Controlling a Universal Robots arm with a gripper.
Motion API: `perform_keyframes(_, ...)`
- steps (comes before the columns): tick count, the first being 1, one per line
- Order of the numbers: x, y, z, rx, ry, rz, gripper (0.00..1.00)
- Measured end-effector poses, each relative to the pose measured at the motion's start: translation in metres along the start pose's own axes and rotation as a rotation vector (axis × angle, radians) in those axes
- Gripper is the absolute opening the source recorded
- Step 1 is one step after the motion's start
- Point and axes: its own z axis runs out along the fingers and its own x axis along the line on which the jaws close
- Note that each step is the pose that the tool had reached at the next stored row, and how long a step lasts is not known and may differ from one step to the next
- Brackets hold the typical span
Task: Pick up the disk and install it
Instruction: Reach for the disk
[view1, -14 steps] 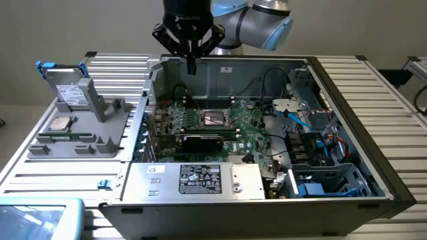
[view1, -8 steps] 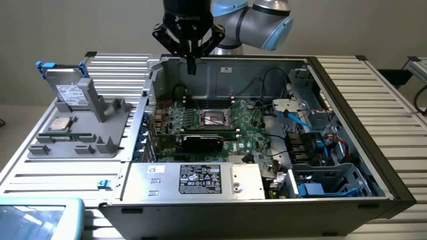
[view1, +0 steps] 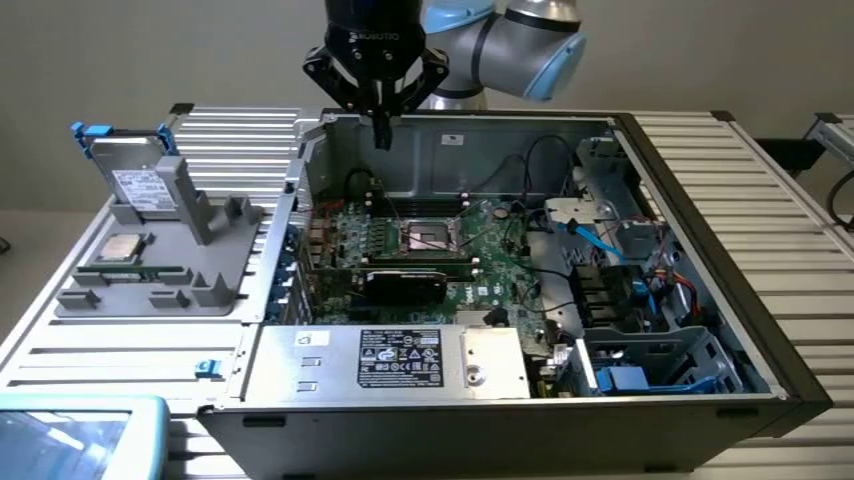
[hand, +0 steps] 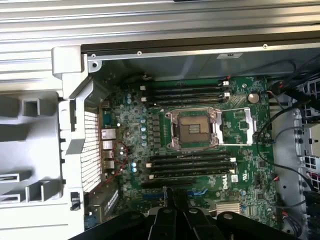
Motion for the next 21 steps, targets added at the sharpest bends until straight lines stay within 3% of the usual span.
perform_keyframes(14, 0.02, -0.0016, -0.0005, 0.0, 0.0, 0.0, 0.11)
perform_keyframes(21, 0.021, -0.0016, -0.0005, -0.0001, 0.0, 0.0, 0.11)
